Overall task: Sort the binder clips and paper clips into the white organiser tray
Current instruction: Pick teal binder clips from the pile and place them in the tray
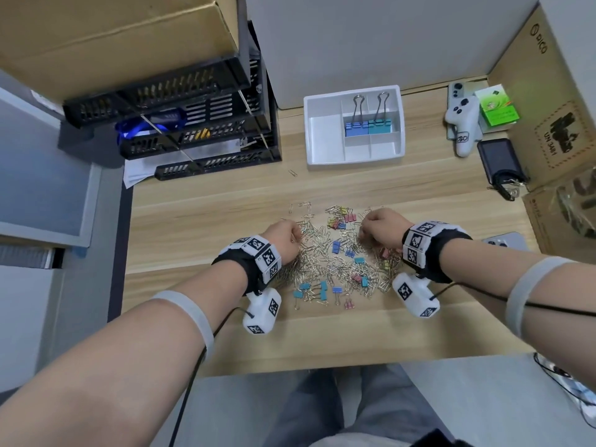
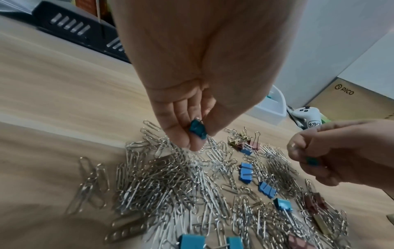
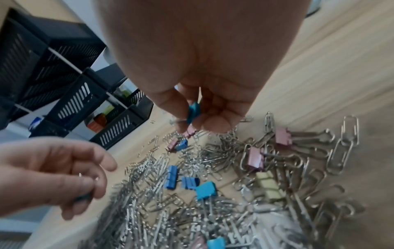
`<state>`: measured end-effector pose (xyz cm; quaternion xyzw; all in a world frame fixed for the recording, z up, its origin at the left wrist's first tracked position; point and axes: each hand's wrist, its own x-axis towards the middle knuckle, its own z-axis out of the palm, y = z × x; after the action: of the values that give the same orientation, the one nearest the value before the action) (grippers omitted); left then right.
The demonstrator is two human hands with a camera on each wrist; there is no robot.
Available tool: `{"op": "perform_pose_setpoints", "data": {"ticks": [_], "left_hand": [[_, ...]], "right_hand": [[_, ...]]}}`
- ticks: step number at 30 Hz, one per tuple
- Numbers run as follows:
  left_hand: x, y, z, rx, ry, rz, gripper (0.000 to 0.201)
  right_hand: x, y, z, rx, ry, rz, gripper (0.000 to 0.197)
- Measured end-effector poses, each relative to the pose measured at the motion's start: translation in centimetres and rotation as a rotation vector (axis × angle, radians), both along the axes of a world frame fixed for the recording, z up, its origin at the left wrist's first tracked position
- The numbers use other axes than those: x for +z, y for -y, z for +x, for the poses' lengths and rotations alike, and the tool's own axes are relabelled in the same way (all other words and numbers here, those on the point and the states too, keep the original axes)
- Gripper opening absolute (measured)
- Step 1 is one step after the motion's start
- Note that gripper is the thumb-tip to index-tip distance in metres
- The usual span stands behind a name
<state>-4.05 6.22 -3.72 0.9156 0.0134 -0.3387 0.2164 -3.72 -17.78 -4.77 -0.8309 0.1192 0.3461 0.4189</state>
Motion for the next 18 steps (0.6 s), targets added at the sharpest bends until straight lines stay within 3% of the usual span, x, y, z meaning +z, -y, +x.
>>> {"op": "perform_pose_setpoints", "data": {"ticks": [3,7,12,15,18], "left_hand": [[-0.2,-0.2,-0.9,-0.002,-0.071,0.012,0.032],[-0.5,-0.5,-2.2,-0.066,-0.099,0.055,0.023],[-1.3,-1.1,-4.1,-0.262,-0.118,0.099,0.007],[-1.6,-1.1,-5.0,-0.331,-0.088,0.134,0.015],[-2.0,-0.7,-5.7,-0.386,-0.097,0.219,0.032]], "right_hand": [[-0.1,-0.5,-0.5,-0.199,-0.139,0.235,0.025],[-0.8,-0.8,-1.7,-0.22,-0.154,0.26,0.013],[-1.9,-0.5,-3.5,0.203,0.135,-0.134,0.023],[-1.6,0.0,-4.5,0.457,0.192,-0.273,0.009],[-1.6,0.2,-5.5,0.607,0.19,-0.327,0.027]]}}
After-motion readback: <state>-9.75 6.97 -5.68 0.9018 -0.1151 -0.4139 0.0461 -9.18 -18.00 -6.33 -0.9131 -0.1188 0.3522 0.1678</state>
